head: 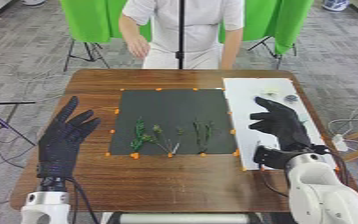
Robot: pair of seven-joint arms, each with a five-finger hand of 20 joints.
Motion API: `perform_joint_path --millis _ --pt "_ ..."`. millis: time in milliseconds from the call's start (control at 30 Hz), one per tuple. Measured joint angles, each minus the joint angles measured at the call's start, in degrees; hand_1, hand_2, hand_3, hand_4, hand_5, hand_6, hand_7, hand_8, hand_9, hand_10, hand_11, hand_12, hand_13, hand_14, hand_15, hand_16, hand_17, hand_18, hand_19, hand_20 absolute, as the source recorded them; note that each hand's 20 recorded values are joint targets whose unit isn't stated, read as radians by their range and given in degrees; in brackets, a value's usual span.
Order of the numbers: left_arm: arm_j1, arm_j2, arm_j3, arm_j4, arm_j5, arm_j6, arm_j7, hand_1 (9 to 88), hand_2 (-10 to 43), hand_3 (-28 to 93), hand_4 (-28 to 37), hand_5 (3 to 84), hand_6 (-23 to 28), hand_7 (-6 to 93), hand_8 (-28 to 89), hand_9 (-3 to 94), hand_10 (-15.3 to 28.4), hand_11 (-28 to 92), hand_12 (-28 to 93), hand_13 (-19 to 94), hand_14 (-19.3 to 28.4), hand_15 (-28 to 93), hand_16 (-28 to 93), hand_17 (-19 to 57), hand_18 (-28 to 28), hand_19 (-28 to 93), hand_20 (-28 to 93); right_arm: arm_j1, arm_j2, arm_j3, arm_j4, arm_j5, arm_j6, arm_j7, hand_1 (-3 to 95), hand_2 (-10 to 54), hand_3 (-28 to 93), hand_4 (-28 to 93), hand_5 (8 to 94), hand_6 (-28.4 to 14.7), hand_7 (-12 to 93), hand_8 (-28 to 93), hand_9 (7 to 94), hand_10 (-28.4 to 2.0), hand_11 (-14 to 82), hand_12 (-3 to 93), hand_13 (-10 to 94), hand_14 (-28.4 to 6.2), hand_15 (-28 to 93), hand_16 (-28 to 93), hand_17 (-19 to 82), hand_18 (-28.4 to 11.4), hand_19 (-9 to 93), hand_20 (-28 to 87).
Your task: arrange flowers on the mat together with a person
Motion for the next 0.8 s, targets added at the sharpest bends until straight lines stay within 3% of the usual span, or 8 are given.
perform_joint_path --millis 133,267,533,800 --pt "0.26 0.73 0.10 -0.37 -0.19 0.46 0.50 19.6 8.5 72 -28.3 30.0 5.1 11.7 -9 34.3 18.1 23 12 28 24.2 44 -6 -4.4 27.3 63 -6 3.68 3.91 -3.70 0.49 -11.77 4.89 12.52 27.9 0.9 73 -23 46.1 -0.4 17 -13 58.3 -19.4 28.9 16.8 55 -17.2 61 10 17 -25.7 63 19" --pt "0.34 1.15 0.17 -0.52 -0.38 0.71 0.88 19.7 8.5 72 -28.3 30.0 5.1 11.6 -9 34.2 18.1 23 12 28 24.2 44 -6 -4.3 27.4 63 -6 10.88 7.22 -10.63 3.46 -21.45 4.32 23.36 29.8 0.0 73 -23 46.6 -0.5 17 -13 59.3 -19.4 29.8 16.6 57 -16.9 62 10 19 -26.2 65 18" --pt "0.41 1.78 0.44 -0.68 -0.70 1.17 1.69 20.0 8.4 73 -28.3 30.0 5.2 11.6 -9 34.1 18.1 23 12 28 24.1 44 -6 -4.3 27.3 63 -6 20.30 8.46 -16.14 8.11 -43.33 -6.90 38.67 31.0 -0.7 72 -22 47.2 -0.5 16 -13 62.5 -19.5 33.5 17.6 61 -16.5 64 11 21 -27.0 68 16" --pt "0.33 2.32 0.71 -0.69 -1.71 1.20 2.64 20.3 8.3 73 -28.3 30.0 5.2 11.5 -9 34.1 18.2 23 12 28 24.2 44 -7 -4.4 27.3 63 -6 26.21 8.70 -20.86 12.54 -49.31 -17.53 41.51 32.8 -1.6 70 -22 48.2 -0.2 16 -13 63.0 -19.5 33.5 17.5 61 -16.4 64 11 20 -27.5 69 14"
